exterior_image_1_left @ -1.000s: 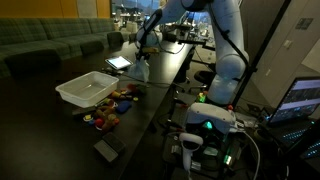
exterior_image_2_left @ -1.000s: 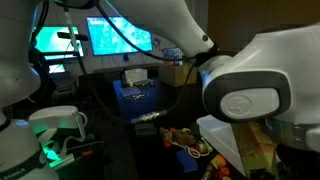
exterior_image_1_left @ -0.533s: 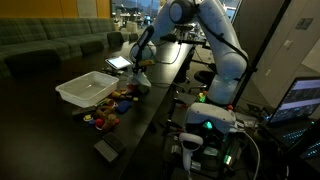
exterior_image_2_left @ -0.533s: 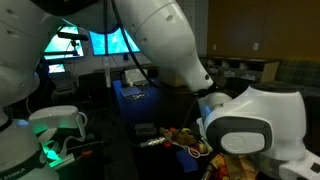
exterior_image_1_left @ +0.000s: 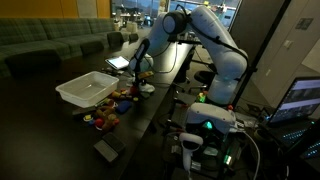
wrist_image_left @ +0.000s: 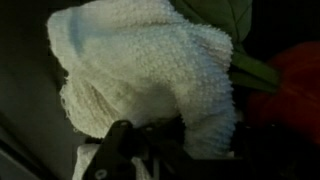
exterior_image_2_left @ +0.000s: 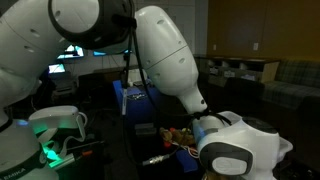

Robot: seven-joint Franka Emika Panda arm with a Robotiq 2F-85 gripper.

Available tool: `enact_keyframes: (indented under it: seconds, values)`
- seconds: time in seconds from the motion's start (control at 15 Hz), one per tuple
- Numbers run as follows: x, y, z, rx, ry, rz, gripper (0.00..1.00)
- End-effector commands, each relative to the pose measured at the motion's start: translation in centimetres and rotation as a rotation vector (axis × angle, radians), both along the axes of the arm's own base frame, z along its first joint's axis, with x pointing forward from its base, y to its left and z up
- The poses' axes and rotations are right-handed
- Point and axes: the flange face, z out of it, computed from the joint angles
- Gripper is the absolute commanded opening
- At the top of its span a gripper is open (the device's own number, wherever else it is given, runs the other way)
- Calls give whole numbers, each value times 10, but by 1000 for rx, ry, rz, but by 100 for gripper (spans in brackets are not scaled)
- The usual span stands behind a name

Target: Use the towel to sweep the things on the table to the left and then put the towel in the white bin

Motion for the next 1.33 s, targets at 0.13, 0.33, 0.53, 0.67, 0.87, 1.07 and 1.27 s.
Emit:
enact_keyframes:
  seconds: [0.13,0.33,0.53,0.67,0.87,1.07,1.27]
  values:
    - [-2,45,-11,109,63,114,4]
    - [6,79,-8,156,49,170,4]
    - [14,122,-7,193,40,223,4]
    - [18,153,-7,218,38,258,4]
    - [20,205,-6,247,46,313,4]
    - [18,261,-6,268,61,384,4]
    - [17,314,-5,266,61,444,4]
